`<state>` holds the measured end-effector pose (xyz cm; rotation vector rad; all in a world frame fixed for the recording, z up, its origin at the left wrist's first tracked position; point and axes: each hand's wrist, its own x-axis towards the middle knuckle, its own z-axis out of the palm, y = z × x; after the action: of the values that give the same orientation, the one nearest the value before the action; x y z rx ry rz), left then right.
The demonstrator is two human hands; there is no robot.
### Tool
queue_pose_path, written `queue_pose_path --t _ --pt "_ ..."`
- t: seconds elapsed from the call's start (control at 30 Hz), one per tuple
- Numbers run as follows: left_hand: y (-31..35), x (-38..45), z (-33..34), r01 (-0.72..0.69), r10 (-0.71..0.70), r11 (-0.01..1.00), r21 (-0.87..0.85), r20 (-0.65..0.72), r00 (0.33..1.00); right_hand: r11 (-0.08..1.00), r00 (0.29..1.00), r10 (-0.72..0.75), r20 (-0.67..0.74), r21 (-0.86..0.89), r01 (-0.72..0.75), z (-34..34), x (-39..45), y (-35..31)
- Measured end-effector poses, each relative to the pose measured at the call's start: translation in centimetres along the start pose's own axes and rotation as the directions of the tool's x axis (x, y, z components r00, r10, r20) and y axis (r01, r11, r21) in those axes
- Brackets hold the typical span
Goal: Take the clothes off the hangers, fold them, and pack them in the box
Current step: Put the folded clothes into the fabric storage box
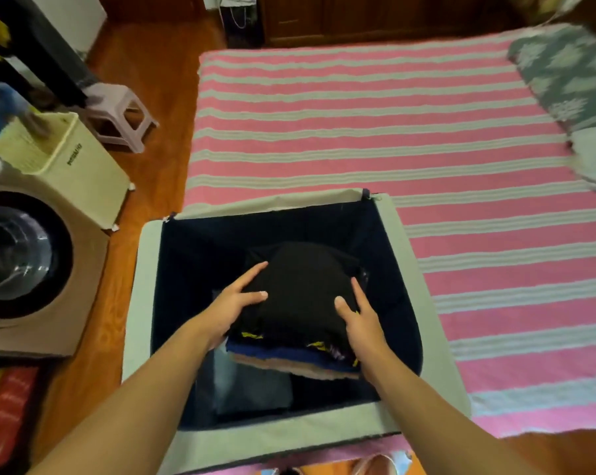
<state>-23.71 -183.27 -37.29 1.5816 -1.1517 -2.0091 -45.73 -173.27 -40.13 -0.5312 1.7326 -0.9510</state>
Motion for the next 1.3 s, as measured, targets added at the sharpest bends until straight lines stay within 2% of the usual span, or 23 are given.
queue_pose_path --t 0.17,0.27,0.33,0.37,0.43,0.47,0.53,0.6,0.67,0.7,0.73,0.77,0.8,0.83,0.87,0.9,0.93,1.0,1.1,1.23,1.3 --pt "3.4 9.2 -0.3 0.013 -0.042 0.987 0.162 0.173 0.984 0.999 0.979 0.024 -0.204 -0.020 -0.029 1.8 1.5 1.4" --pt "4.5 15.8 1.0 -0.069 -0.060 0.929 0.364 0.331 0.942 0.987 0.966 0.139 -0.216 -0.044 -0.152 2.0 2.0 4.5" --pt "3.0 20.5 2.8 -0.205 -0.104 0.812 0.546 0.482 0.870 0.939 0.937 0.334 -0.103 -0.044 -0.340 2.2 3.0 6.9" --pt "1.6 22.5 4.0 -0.292 -0.148 0.713 0.638 0.544 0.826 0.893 0.897 0.441 -0.042 -0.081 -0.443 2.4 3.7 7.8" --pt "-1.9 25.3 6.0 -0.429 -0.234 0.475 0.769 0.580 0.780 0.805 0.846 0.534 -0.010 -0.302 -0.511 2.9 5.6 8.5" --pt "-3.2 26.1 6.3 -0.460 -0.239 0.418 0.783 0.583 0.776 0.742 0.848 0.528 -0.037 -0.466 -0.482 3.2 6.6 8.3" --pt "-4.4 26.6 5.6 -0.516 -0.177 0.352 0.781 0.597 0.783 0.548 0.878 0.468 -0.098 -0.748 -0.375 3.8 7.4 6.7" --pt "-4.8 26.3 4.0 -0.540 -0.061 0.223 0.811 0.565 0.823 0.373 0.937 0.335 -0.100 -0.899 -0.229 4.1 7.3 4.8" --pt "-5.5 24.8 2.4 -0.484 0.072 0.062 0.873 0.480 0.874 0.261 0.994 0.106 -0.008 -0.965 -0.036 3.7 7.2 2.9" --pt "-6.1 23.2 2.4 -0.394 0.139 0.082 0.916 0.381 0.914 0.219 0.999 -0.003 0.052 -0.974 0.051 3.1 7.4 2.3" --pt "-7.1 21.5 2.7 -0.280 0.207 0.185 0.942 0.241 0.948 0.192 0.991 -0.084 0.107 -0.974 0.121 2.4 8.1 2.1" --pt "-7.7 19.5 3.3 -0.147 0.244 0.366 0.919 0.058 0.968 0.178 0.980 -0.118 0.158 -0.968 0.177 1.8 9.1 2.2" --pt "-8.3 17.9 4.1 0.003 0.191 0.595 0.804 -0.145 0.971 0.170 0.977 -0.097 0.191 -0.964 0.205 1.2 10.2 2.4" --pt "-8.9 16.7 5.0 0.146 0.053 0.794 0.590 -0.307 0.950 0.180 0.978 -0.050 0.204 -0.961 0.210 0.7 11.4 2.9" --pt "-9.8 16.3 5.7 0.253 -0.113 0.903 0.347 -0.377 0.919 0.215 0.978 0.007 0.208 -0.956 0.202 0.3 12.5 3.5" --pt "-10.7 16.0 6.5 0.327 -0.252 0.932 0.157 -0.370 0.894 0.274 0.975 0.038 0.217 -0.941 0.198 0.1 13.5 4.2" --pt "-11.7 16.1 7.1 0.343 -0.311 0.938 0.043 -0.328 0.892 0.350 0.973 0.042 0.226 -0.916 0.198 -0.1 14.3 4.8" --pt "-13.2 17.2 7.8 0.302 -0.294 0.953 -0.009 -0.245 0.924 0.484 0.974 0.002 0.225 -0.853 0.196 -0.2 15.7 5.7" --pt "-13.6 18.8 7.7 0.209 -0.221 0.975 -0.080 -0.197 0.955 0.610 0.983 -0.031 0.183 -0.775 0.163 0.0 17.1 6.6" --pt "-14.3 19.8 7.7 0.178 -0.202 0.972 -0.156 -0.156 0.967 0.742 0.997 0.001 0.081 -0.668 0.054 0.0 17.3 7.9" --pt "-14.2 19.7 7.5 0.173 -0.198 0.968 -0.181 -0.130 0.971 0.757 0.999 0.018 0.050 -0.653 0.019 0.0 16.7 8.2"
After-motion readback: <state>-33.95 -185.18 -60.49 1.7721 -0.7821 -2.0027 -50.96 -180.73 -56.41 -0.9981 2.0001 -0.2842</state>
